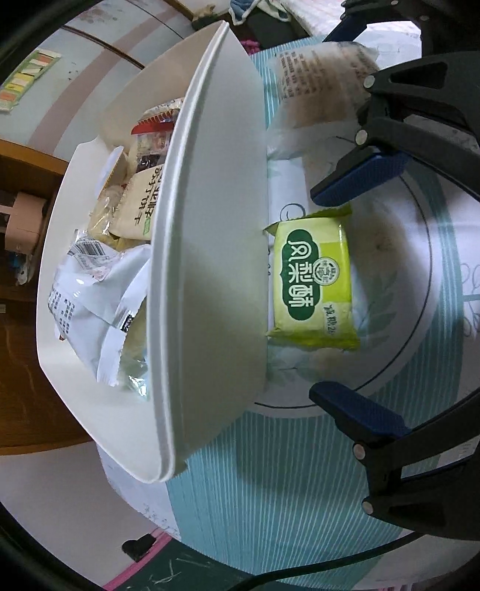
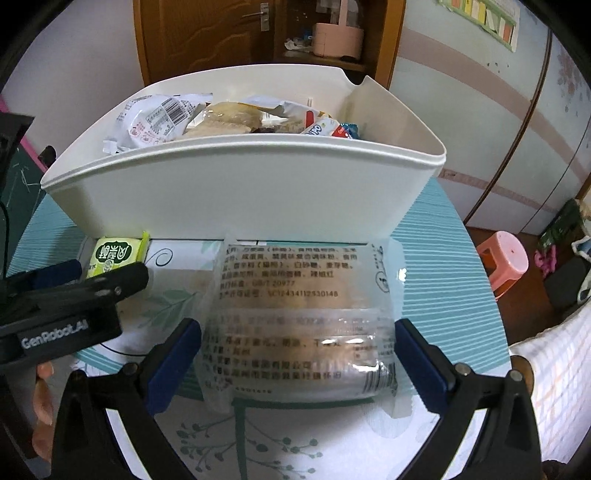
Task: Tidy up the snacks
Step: 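Grasp the green sachet with the left gripper while the right grasps the clear bread bag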
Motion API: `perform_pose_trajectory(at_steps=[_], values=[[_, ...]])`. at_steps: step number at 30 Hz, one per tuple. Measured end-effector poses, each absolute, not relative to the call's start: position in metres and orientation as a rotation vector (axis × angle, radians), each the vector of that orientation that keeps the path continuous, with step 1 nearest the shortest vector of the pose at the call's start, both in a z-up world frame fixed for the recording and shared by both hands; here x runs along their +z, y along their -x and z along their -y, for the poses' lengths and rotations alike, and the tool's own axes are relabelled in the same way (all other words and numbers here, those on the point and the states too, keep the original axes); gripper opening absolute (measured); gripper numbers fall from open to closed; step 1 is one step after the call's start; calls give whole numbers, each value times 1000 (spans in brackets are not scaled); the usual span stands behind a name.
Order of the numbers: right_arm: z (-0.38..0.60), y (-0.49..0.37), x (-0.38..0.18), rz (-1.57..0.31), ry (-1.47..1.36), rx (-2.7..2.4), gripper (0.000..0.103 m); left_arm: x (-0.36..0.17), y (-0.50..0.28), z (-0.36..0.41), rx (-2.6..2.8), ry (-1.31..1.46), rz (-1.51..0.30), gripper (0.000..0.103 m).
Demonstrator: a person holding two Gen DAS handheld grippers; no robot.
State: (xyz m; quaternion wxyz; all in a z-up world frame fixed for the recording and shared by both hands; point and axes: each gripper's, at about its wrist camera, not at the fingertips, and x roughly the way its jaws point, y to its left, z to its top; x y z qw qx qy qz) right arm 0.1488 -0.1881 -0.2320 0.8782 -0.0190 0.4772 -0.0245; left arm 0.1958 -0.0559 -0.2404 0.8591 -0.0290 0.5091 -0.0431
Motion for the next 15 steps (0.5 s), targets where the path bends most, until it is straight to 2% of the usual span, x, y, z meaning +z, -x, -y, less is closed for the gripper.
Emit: perform_pose_trajectory(at_steps=[2, 4, 6, 9, 10, 12, 14, 15], values=[[188, -149, -233, -986, 41, -55, 103, -241, -196, 59, -79, 41, -1064, 94], [188, -151, -234, -984, 40, -58, 103, -240, -196, 62, -72, 25, -1054, 88], [188, -150, -234, -984, 38, -63, 103, -238, -196, 63, -63, 3, -1045, 69], [188, -151, -234, -999, 22, -68, 103, -234, -195, 59, -69, 16, -1043, 55], [188, -151, -233, -1002, 25, -66, 103, -233, -194, 57, -73, 27, -1045, 53], [188, -152, -232, -1005, 19, -60, 96, -232, -193, 53, -82, 40, -1049, 52], [188, -149, -229, -994, 39, -74, 83, -232, -190, 51, -89, 40, -1053, 51], [189, -148, -228, -988, 36, -73, 82, -231, -188, 50, -96, 46, -1057, 51]])
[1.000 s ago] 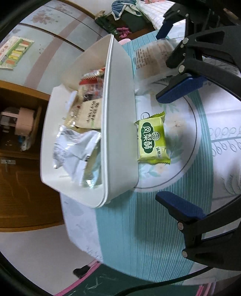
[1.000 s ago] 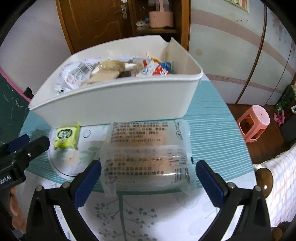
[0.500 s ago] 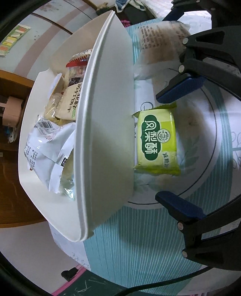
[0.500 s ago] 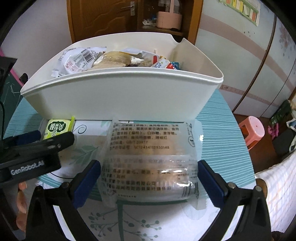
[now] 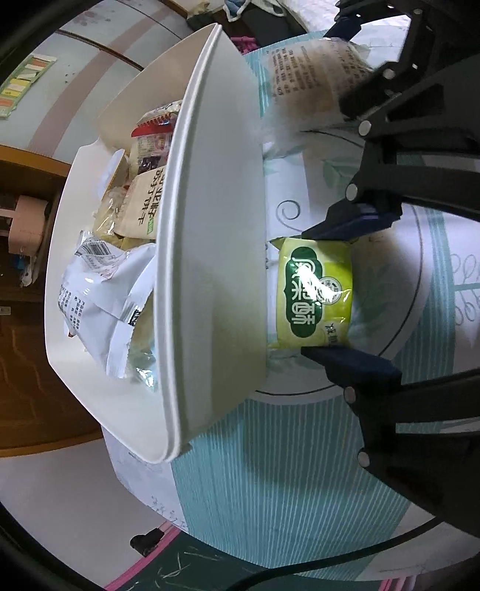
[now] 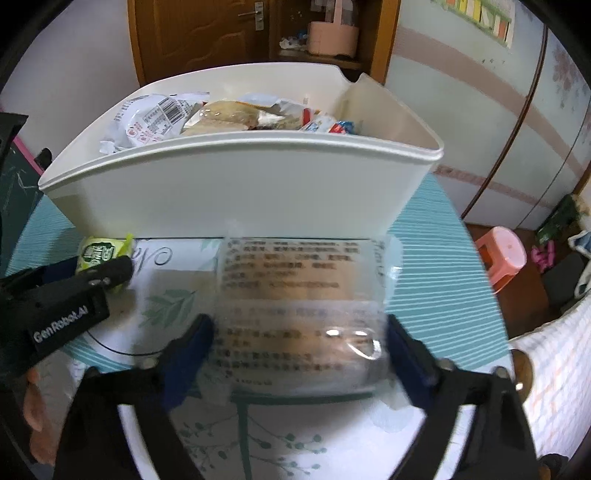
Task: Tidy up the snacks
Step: 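Grasp the green sachet with the left gripper while the right grasps the clear bread bag, then lift both snacks over the white basket and open both grippers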
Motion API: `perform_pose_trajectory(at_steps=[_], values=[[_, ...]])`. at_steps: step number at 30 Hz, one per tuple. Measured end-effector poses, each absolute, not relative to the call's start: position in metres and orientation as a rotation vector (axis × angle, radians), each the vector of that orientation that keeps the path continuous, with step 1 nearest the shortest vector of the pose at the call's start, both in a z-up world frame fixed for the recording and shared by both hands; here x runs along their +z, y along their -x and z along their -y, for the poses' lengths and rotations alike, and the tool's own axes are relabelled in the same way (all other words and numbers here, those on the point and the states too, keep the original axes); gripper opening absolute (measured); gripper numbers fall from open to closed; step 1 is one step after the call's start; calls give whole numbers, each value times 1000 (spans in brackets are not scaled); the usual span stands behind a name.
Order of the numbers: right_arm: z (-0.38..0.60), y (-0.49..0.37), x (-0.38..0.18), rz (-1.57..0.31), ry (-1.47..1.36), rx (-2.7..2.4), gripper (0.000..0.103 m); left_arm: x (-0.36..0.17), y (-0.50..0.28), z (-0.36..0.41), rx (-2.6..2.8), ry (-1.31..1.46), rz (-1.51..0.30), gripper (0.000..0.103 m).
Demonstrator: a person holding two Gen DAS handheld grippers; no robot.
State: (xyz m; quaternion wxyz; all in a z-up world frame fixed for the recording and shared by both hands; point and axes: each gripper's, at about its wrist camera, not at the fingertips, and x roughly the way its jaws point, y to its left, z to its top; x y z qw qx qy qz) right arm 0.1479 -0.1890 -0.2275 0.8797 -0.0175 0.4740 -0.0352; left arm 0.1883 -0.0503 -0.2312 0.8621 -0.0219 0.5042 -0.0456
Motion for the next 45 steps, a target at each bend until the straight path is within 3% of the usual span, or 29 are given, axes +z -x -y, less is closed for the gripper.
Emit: perform_pose_trajectory(at_steps=[4, 12, 26, 45], values=[[198, -144, -220, -989, -27, -50, 74, -228, -183, 45, -122, 76, -1072, 51], [191, -114, -195, -958, -60, 20, 73, -177, -150, 41, -177, 84, -1007, 51], [178, -66, -71, -678, -61, 109, 74, -56, -107, 46, -237, -11, -810, 51], [178, -123, 48, -477, 9, 115, 75, 48, -179, 44, -159, -111, -663, 52]])
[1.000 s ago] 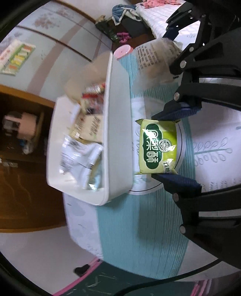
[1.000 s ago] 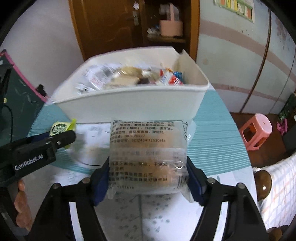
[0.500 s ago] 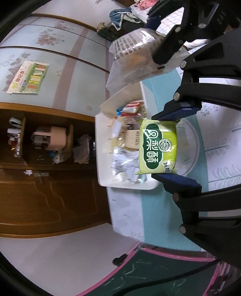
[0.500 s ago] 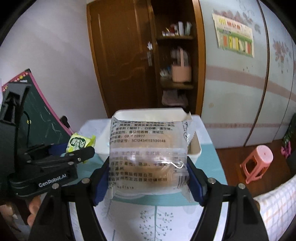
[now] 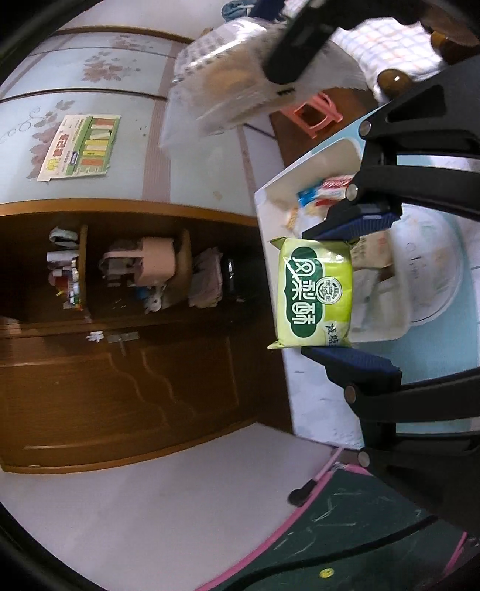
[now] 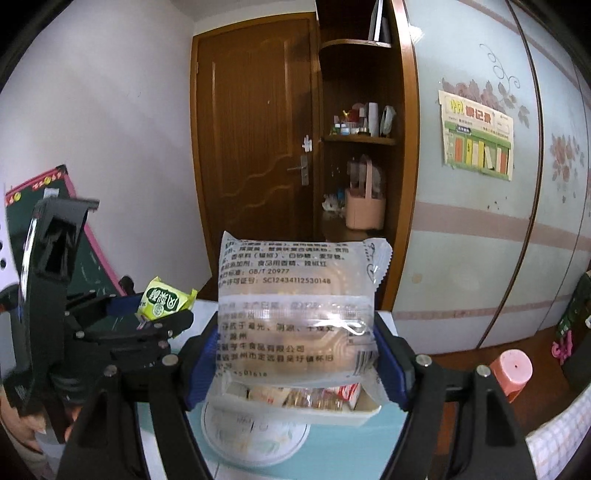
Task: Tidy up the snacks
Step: 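Lift both snacks over the white basket and open both grippers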
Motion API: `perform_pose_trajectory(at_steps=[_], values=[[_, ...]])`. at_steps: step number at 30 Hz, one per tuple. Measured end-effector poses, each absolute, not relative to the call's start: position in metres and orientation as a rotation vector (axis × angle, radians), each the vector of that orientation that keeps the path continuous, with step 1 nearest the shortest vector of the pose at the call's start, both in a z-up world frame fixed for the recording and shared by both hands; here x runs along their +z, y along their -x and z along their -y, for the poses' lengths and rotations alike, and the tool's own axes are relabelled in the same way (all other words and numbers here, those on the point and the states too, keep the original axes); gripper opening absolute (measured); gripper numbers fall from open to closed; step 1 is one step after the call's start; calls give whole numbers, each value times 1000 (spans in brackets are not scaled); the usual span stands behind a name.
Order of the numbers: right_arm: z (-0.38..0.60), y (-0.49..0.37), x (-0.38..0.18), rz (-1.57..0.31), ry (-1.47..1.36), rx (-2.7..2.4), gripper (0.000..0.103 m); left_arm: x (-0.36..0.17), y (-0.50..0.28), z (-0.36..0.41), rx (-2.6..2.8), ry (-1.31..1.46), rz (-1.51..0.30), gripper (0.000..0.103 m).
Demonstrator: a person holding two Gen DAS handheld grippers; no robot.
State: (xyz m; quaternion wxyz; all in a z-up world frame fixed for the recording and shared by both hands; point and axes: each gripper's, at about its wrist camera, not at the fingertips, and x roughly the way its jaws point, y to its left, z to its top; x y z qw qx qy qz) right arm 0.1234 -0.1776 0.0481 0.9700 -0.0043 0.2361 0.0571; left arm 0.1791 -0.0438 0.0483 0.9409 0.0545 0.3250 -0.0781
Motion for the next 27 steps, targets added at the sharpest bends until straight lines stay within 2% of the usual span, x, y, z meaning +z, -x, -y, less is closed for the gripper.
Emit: perform_pose_trajectory(at_steps=[8, 16, 17, 18, 20, 22, 23, 27], values=[[194, -209, 49, -548, -51, 75, 75, 39, -247, 59, -160, -75, -715, 52], [198, -266, -3, -691, -72, 58, 76, -16, -305, 70, -144, -76, -800, 54], [198, -271, -9, -708, -73, 56, 77, -24, -311, 71, -139, -78, -810, 60], [200, -277, -19, -732, -84, 60, 78, -29, -313, 72, -142, -81, -815, 75], [202, -286, -34, -771, -111, 73, 79, -42, -320, 73, -154, -86, -822, 95], [207, -292, -47, -794, -147, 83, 81, -51, -319, 73, -152, -95, -821, 100], [208, -292, -50, -794, -158, 83, 86, -55, -321, 74, -155, -100, -831, 100], [213, -288, -53, -743, -190, 78, 97, -72, -328, 72, -138, -108, -890, 100]])
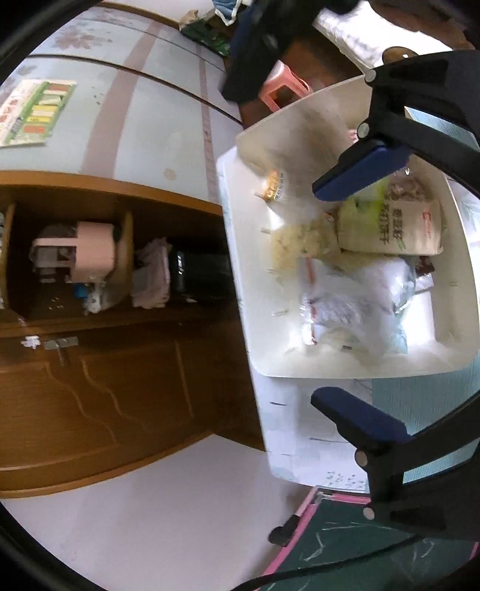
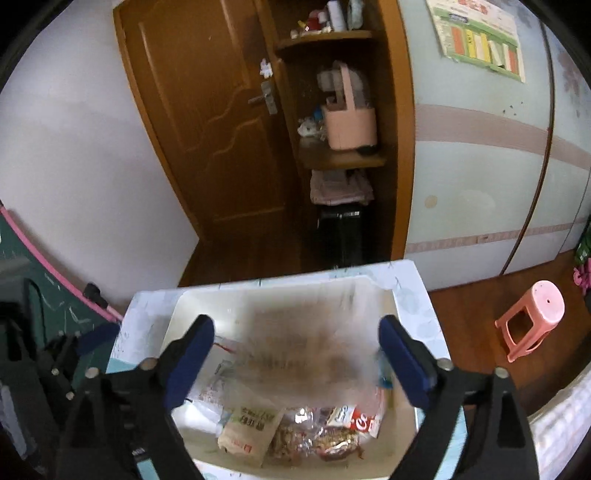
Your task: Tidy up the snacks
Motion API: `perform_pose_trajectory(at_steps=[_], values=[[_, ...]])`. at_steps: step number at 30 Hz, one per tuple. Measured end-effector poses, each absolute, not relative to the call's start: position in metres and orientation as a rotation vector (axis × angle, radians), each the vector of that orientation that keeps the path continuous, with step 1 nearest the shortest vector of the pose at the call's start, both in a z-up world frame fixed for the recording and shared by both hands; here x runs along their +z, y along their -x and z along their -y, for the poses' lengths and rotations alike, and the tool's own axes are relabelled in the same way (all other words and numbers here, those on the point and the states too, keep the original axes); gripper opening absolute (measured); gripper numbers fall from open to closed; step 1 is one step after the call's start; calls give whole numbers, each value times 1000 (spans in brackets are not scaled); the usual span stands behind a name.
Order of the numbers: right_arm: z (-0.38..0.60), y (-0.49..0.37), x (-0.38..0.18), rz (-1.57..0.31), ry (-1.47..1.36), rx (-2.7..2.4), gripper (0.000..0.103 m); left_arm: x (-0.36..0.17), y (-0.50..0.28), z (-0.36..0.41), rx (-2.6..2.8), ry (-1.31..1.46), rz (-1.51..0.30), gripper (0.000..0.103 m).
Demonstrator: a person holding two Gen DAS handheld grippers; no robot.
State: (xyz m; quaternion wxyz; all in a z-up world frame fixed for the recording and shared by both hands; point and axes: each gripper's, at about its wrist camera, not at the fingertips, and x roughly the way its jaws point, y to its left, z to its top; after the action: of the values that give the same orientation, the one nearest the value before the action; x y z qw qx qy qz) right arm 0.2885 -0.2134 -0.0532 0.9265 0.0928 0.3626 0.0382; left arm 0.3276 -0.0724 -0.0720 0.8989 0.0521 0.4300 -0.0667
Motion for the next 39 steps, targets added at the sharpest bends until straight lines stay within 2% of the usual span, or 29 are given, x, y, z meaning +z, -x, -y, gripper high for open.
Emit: perform_pose_trajectory(at_steps=[15, 39], values=[[189, -263, -35, -730, -144, 108, 98, -55, -291, 47, -138, -24, -908, 100], [154, -69, -8, -717, -114, 154, 97, 4, -61, -17, -48, -7, -807, 103]])
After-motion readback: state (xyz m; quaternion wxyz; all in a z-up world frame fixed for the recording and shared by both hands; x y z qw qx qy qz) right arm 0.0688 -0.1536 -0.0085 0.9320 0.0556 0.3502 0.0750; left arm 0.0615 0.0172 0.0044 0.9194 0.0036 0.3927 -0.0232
